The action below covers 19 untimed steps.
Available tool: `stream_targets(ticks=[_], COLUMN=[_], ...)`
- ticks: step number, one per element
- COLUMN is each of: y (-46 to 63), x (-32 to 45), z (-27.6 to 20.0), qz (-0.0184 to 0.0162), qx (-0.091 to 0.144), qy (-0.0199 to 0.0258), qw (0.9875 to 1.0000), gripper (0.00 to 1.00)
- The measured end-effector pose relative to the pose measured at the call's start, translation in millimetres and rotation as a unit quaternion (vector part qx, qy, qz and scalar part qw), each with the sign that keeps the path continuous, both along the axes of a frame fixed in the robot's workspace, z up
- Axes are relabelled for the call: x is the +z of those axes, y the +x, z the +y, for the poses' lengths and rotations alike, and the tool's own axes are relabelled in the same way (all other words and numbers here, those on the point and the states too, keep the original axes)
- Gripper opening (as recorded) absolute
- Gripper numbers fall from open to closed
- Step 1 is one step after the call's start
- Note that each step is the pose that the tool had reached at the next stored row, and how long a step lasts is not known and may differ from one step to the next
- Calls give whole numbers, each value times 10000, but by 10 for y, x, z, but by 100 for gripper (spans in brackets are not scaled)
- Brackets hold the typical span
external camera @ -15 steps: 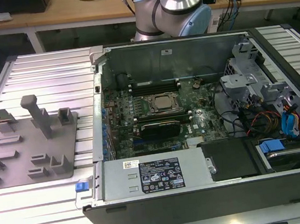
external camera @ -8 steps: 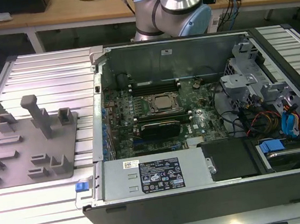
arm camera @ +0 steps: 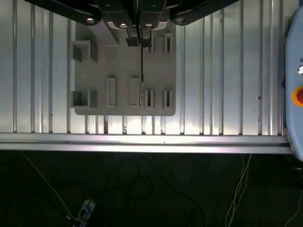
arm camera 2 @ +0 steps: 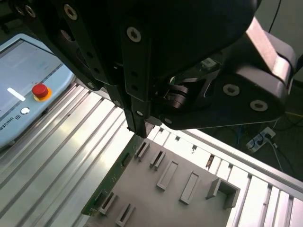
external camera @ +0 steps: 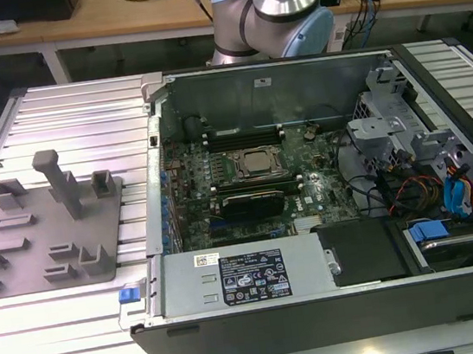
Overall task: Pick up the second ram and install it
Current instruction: 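Pick up the second ram and move it above second insertion slot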
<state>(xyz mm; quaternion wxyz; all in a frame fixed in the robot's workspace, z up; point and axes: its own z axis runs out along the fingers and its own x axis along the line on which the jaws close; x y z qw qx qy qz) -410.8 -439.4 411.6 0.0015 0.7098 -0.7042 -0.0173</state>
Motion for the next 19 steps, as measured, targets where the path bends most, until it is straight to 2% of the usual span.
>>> stream_targets(ticks=[4,11,14,19], y=[0,0,0,7], x=[82,287,339,342], z=[0,0,0,0], qz=[0,0,0,0], qx=[0,0,0,1], qy=[0,0,0,0], qw=[10000,10000,10000,10000], gripper=[10,10,10,10])
